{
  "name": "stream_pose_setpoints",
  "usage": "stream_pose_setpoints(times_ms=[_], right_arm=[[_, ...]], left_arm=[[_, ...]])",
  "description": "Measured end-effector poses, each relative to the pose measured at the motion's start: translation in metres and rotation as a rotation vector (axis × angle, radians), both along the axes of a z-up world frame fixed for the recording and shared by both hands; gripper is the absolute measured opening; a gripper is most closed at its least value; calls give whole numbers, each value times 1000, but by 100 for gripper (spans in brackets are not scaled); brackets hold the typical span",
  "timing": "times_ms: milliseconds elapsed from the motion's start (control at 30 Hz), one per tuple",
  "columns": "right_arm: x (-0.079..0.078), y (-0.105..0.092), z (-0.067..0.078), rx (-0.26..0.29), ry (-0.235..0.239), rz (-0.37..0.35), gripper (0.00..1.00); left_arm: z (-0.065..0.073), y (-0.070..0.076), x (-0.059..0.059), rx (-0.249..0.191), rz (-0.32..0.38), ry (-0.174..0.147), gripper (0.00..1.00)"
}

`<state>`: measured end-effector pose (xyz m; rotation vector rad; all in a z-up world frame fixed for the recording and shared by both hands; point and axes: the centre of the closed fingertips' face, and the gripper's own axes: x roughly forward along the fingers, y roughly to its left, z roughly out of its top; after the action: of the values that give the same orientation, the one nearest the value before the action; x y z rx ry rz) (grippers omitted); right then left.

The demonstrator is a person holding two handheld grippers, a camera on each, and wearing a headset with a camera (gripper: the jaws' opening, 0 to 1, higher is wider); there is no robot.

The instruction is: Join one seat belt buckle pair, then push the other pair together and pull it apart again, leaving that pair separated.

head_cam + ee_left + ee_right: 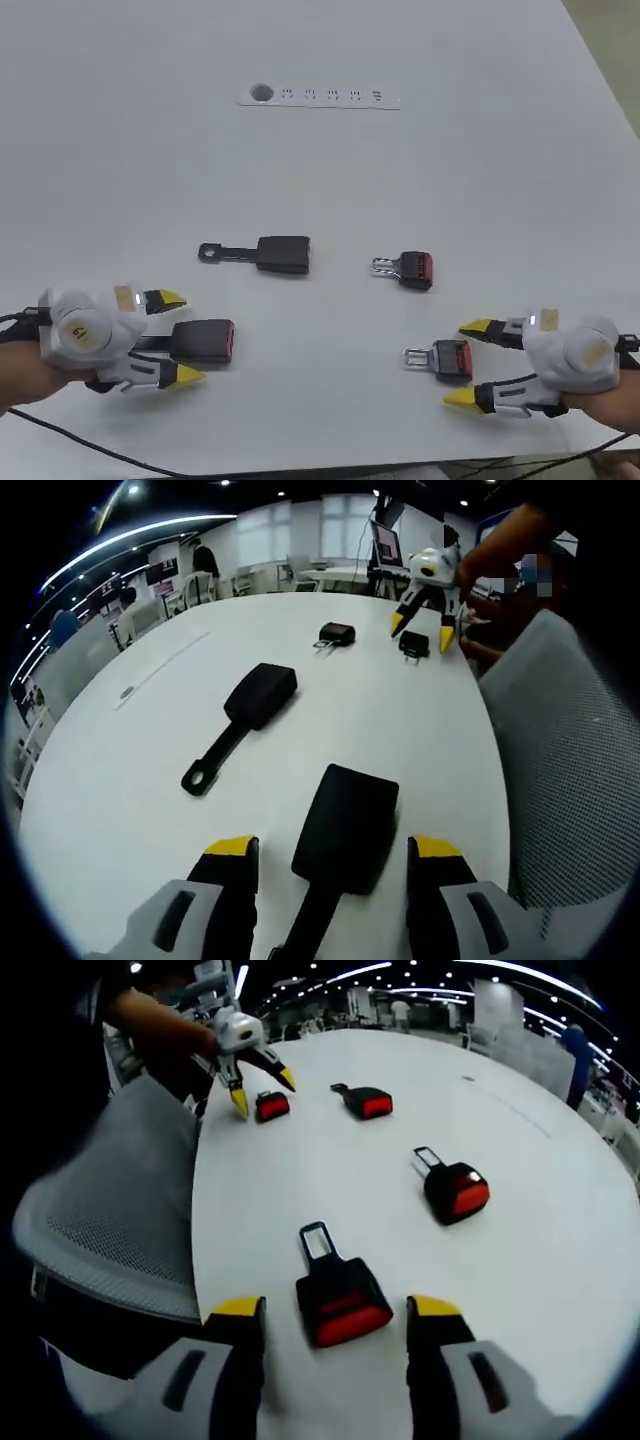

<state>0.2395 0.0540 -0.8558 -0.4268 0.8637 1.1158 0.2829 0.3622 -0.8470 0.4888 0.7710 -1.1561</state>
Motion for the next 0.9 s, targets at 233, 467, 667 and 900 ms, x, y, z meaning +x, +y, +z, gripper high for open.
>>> stream_pose_setpoints(times_ms=[233, 467, 667, 900], right_arm=[[0, 1, -4, -51, -19, 101, 48], [7, -3, -4, -67, -39, 112, 38], [8, -3, -5, -65, -32, 111, 37], [9, -2, -5, -59, -26, 105, 37]], left_arm=[[-6, 3, -3, 41, -59, -9, 56], [-6, 0, -4, 48, -122, -18, 49], [-4, -3, -5, 55, -169, -26, 36], [-4, -2, -5, 62, -195, -31, 36]])
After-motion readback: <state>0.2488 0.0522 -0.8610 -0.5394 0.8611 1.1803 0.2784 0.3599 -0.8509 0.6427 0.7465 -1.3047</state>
